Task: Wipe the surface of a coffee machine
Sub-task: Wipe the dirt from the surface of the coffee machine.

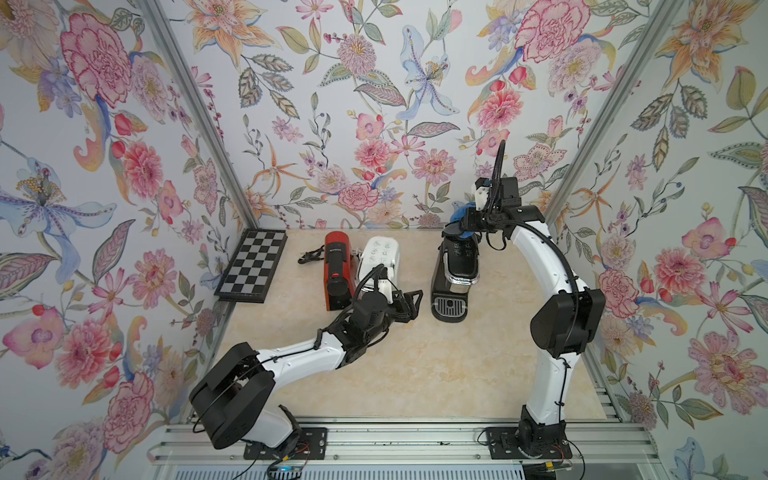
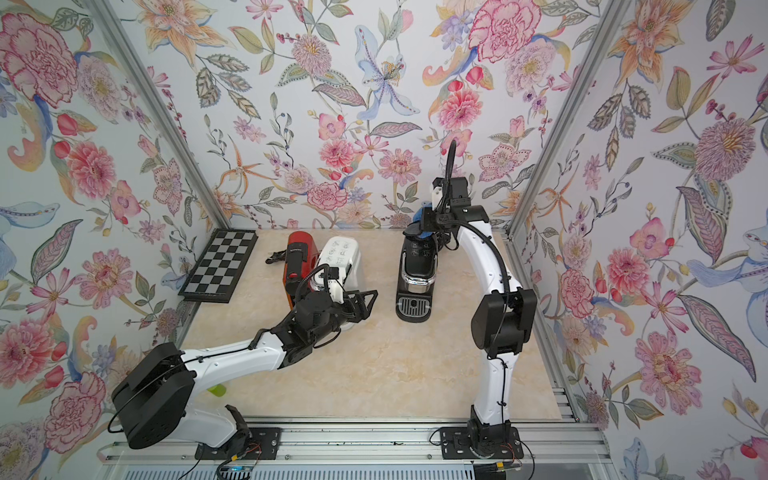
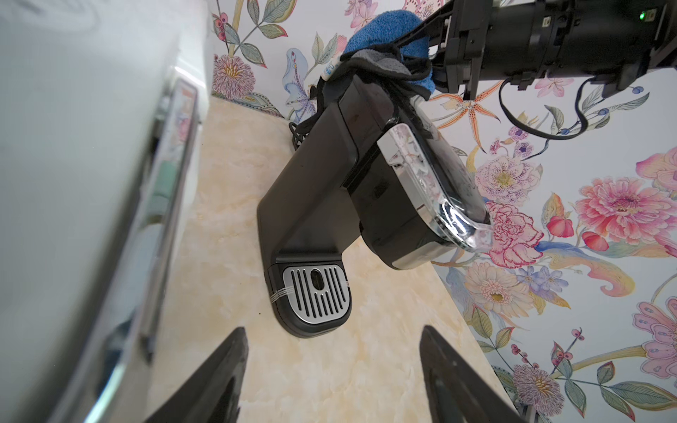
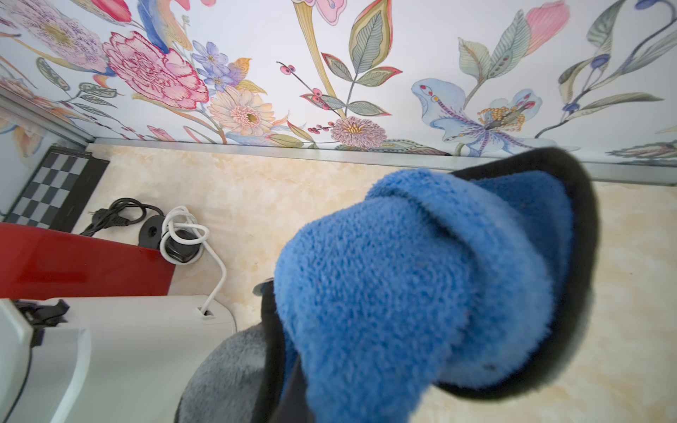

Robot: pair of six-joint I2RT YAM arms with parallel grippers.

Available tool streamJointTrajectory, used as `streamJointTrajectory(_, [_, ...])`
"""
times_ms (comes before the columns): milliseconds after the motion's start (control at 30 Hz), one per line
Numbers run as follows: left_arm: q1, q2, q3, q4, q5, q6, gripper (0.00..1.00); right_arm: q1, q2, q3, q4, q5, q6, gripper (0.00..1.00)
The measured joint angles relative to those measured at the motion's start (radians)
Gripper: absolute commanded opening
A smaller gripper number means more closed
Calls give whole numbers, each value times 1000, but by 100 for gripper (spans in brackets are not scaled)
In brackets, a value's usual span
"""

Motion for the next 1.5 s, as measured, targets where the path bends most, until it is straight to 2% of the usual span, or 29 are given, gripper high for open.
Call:
streamJointTrajectory(333, [-3, 35, 40, -6, 18, 0, 74, -111, 84, -31, 109, -351, 73, 5])
streamJointTrajectory(633, [-4, 38, 40, -6, 20, 0, 74, -170, 219, -39, 93, -520, 116, 4])
streamJointTrajectory(733, [-4, 39, 40, -7, 22, 0, 74, -167, 262, -64, 78, -535, 118, 3])
streamJointTrajectory(1133, [-4, 39, 40, -8, 22, 0, 74, -153, 263, -222, 75, -567, 42, 2])
streamJointTrajectory(1300, [-4, 39, 40, -8, 22, 0, 74, -158, 257, -291, 93, -515, 1, 2])
streamJointTrajectory(1500, [-4, 39, 40, -8, 22, 0, 74, -140, 208, -358, 106, -380, -66, 2])
